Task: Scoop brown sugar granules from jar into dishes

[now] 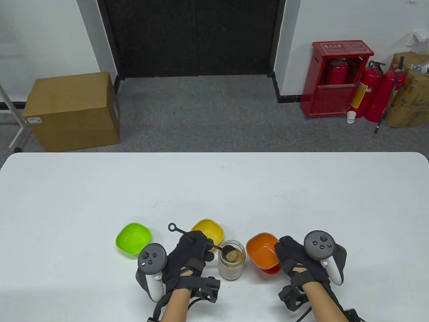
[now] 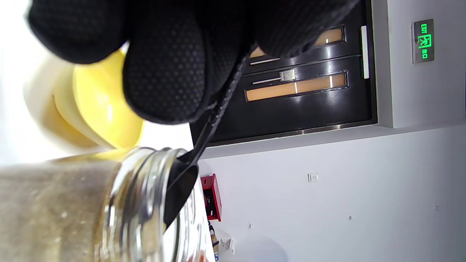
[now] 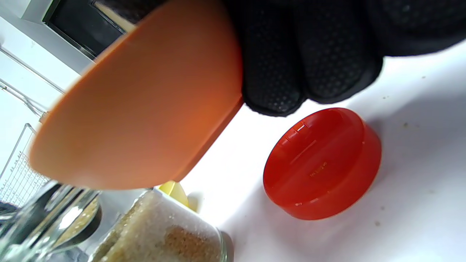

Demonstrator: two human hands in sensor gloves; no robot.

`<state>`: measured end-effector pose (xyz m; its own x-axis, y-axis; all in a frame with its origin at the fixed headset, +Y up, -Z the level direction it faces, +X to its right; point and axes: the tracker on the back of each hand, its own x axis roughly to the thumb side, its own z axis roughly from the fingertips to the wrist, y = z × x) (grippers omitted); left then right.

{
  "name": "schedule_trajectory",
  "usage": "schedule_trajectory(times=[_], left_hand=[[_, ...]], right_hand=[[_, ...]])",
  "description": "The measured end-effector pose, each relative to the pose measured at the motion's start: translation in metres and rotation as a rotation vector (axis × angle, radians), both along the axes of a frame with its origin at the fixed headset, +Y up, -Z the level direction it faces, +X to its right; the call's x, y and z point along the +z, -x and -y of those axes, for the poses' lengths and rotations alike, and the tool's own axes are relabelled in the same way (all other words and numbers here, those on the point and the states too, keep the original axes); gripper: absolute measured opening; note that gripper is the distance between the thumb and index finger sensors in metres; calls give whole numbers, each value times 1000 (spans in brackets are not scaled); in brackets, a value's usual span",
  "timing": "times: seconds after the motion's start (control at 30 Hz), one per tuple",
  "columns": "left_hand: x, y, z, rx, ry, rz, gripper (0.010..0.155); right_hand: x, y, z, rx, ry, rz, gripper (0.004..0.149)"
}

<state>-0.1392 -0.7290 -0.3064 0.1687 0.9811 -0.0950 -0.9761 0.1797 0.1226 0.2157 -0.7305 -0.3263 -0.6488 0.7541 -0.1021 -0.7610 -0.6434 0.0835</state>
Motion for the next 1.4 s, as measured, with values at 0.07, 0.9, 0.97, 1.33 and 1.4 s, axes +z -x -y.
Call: schedule_trajectory(times=[0.07, 0.9, 0.97, 1.33, 1.4], left_hand=[[0, 0, -1, -1, 2, -2, 48], [-14, -13, -34, 23, -62, 41, 50], [-17, -21, -38, 16, -65, 53, 50], [-23, -55, -31, -39, -178, 163, 50], [-22, -56, -29, -54, -205, 176, 49]], right_hand=[[0, 0, 0, -2, -1, 2, 47], [3, -8, -10, -76, -28, 11, 50], [3, -8, -9, -76, -31, 10, 50], [3, -7, -8, -80, -28, 0, 51], [4, -6, -8, -71, -32, -4, 51]])
